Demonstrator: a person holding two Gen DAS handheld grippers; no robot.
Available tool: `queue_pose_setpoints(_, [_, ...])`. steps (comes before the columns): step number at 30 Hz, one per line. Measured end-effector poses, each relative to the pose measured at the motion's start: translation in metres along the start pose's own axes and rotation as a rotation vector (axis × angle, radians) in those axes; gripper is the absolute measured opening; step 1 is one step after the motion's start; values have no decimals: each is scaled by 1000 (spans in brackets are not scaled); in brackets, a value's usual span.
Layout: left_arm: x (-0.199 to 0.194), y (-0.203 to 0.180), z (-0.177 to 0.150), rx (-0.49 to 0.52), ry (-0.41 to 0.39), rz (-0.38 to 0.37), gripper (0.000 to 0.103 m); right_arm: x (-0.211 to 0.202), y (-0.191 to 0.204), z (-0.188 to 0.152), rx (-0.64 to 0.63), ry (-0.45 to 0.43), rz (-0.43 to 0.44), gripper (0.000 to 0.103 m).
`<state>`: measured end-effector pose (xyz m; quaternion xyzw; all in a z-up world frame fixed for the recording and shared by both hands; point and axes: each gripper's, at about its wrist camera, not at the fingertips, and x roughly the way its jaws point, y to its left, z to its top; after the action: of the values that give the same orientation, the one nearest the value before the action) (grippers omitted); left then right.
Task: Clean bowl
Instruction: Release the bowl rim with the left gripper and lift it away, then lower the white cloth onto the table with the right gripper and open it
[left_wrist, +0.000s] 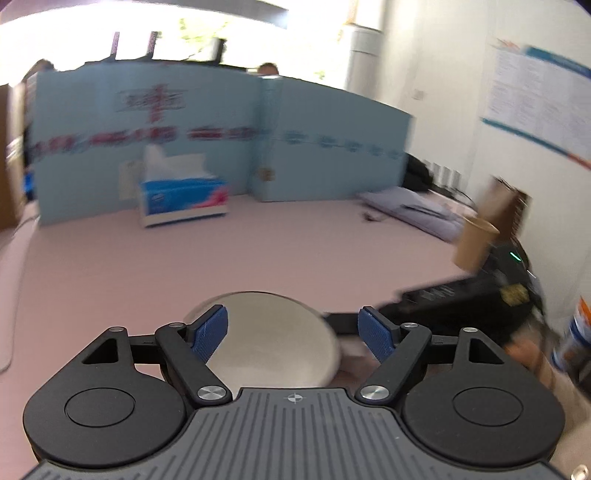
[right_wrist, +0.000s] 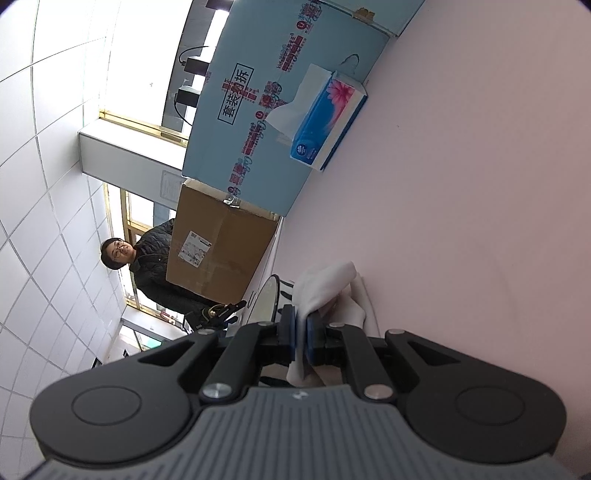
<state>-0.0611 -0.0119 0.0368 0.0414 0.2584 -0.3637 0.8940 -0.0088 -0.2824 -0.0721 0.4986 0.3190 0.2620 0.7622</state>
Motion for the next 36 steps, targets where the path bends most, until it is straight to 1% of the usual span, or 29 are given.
queue_pose_setpoints(3, [9,-17,-3,76,26,-46,83,-1,0,-1,-1,2,5,9])
queue_pose_setpoints(7, [22,-29,-7,130,60,-55,83,-3,1,-3,-7,7,9,9])
queue_pose_setpoints(8, [28,-31,-8,141,74,-53,83,-3,1,-3,-9,9,9,9])
queue_pose_setpoints(10, [35,-32,-10,151,94,-57,79,-5,1,-4,-16,12,8,9])
queue_pose_setpoints(14, [42,-32,-13,164,113,-55,79,-8,2,-4,-28,6,2,9])
queue_pose_setpoints(18, [36,-25,-12,138,81,-59,82,-7,1,3,-39,-1,-14,9])
queue_pose_setpoints(21, [26,-17,-10,107,41,-62,83,-7,3,9,-63,-9,-27,9])
queue_pose_setpoints(25, [9,4,-4,22,-34,-47,85,-11,9,18,-113,-38,-51,9])
queue_pose_setpoints(28, [-2,20,-1,-40,-80,-5,88,-15,22,28,-209,-84,-114,9])
queue_pose_setpoints(32, [-9,41,1,-110,-110,114,92,-18,46,34,-406,-163,-274,9])
queue_pose_setpoints(33, [-11,46,1,-127,-117,145,92,-18,51,31,-474,-185,-325,9])
queue_pose_setpoints(36, [-17,62,3,-180,-138,236,95,-12,62,26,-618,-225,-472,9])
